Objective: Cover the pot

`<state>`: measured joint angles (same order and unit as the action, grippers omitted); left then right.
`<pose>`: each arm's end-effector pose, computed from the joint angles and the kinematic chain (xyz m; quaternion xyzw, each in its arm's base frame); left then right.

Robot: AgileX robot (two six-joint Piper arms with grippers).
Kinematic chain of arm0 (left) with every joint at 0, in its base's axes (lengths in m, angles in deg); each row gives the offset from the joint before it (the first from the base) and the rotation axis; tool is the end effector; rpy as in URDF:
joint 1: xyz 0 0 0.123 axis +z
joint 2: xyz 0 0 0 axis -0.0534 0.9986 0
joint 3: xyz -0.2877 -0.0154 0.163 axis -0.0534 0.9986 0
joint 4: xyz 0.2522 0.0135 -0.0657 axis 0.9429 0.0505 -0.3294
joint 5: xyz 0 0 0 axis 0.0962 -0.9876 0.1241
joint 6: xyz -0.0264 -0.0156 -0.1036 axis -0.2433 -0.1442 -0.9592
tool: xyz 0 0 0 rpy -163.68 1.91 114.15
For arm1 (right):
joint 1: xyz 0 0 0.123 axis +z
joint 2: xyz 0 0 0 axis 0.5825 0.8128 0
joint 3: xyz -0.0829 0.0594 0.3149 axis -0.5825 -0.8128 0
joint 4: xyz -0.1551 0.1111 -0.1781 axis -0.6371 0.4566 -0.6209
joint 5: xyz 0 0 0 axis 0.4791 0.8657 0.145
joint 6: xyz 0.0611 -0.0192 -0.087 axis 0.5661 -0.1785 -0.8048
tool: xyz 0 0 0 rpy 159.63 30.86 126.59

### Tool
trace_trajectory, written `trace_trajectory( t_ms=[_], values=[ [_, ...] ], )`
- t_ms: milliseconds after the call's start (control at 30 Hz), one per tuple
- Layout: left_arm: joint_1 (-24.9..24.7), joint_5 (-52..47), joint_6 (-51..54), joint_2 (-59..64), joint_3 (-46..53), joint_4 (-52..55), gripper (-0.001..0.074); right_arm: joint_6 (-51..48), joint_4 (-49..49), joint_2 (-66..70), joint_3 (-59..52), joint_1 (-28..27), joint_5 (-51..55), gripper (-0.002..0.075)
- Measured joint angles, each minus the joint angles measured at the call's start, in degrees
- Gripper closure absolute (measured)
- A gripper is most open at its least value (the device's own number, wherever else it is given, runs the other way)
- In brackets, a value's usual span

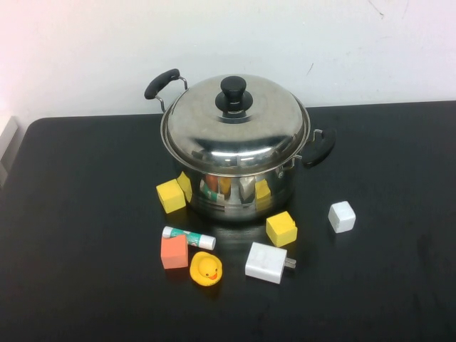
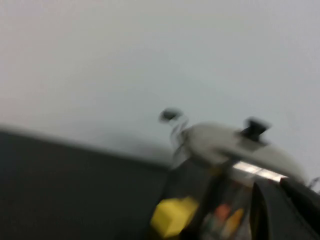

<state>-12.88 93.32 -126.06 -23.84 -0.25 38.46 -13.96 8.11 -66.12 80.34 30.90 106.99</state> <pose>0.0318 -0.0132 0.2204 -0.0544 0.6298 -0.2506 0.7332 0.0320 -0.0043 0.1714 0.0357 0.7948 -0.0325 0.6050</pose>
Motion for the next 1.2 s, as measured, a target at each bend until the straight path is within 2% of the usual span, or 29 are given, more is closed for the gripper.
trace_trajectory(
  t_ms=[167,433,633,767,867,933,1100,1200],
  values=[
    [0.0,-12.8,10.0,0.0,0.0,-12.8,0.0736,0.0,0.0,0.0,0.0,0.0,0.0,0.0728],
    [0.0,-22.0,14.8,0.0,0.0,-20.6,0.0736,0.0,0.0,0.0,0.0,0.0,0.0,0.0728],
    [0.1,-24.9,14.9,0.0,0.0,-29.2,0.0736,0.0,0.0,0.0,0.0,0.0,0.0,0.0728],
    [1.5,-25.5,15.1,0.0,-0.1,-38.7,0.0736,0.0,0.0,0.0,0.0,0.0,0.0,0.0728],
    [3.3,-25.8,15.4,0.0,-0.1,-40.9,0.0736,0.0,0.0,0.0,0.0,0.0,0.0,0.0728],
    [4.7,-25.9,19.3,0.0,-0.1,-41.2,0.0736,0.0,0.0,0.0,0.0,0.0,0.0,0.0728],
    [7.3,-25.9,38.5,0.0,-0.1,-41.3,0.0736,0.0,0.0,0.0,0.0,0.0,0.0,0.0728],
    [7.4,-25.9,43.5,0.0,-0.1,-41.3,0.0736,0.0,0.0,0.0,0.0,0.0,0.0,0.0728]
  ],
)
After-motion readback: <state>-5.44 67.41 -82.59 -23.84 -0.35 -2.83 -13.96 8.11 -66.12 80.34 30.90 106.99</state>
